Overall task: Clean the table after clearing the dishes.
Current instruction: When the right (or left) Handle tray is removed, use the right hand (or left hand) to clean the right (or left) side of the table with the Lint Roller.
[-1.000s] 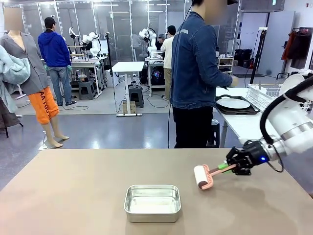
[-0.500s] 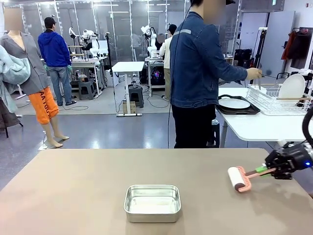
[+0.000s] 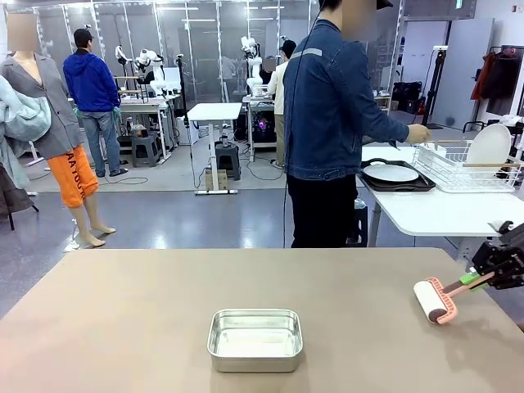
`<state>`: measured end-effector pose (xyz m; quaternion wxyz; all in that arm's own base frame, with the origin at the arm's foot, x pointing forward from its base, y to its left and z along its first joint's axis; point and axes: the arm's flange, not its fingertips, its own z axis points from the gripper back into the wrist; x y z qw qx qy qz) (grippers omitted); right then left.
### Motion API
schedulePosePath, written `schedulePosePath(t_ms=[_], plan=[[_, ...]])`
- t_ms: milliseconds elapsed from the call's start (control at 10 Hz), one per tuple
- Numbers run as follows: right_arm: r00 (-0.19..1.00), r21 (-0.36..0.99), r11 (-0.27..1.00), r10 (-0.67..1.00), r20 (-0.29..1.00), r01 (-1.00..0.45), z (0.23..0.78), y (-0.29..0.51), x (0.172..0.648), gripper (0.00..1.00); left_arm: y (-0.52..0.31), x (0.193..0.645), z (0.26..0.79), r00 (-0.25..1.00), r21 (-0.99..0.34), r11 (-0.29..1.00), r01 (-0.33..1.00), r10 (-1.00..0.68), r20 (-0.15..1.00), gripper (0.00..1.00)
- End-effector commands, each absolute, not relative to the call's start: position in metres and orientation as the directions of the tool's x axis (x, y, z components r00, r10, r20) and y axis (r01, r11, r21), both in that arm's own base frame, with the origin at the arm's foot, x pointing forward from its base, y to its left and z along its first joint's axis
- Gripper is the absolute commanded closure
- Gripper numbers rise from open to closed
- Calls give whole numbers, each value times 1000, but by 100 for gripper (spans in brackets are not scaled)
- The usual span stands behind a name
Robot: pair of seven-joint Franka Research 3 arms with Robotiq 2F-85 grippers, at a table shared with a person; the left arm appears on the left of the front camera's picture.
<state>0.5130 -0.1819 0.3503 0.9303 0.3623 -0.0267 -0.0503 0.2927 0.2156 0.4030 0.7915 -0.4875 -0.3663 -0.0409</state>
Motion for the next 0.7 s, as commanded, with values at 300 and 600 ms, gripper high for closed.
schedulePosePath(t_ms=[300,600], plan=[[985,610,788,-31,169,-80,458,-153,494,79,217,291,404,727,-740,526,420,294,621,0],[979,599,795,-31,199,-97,500,-148,476,79,217,291,404,727,-740,526,420,294,621,0]])
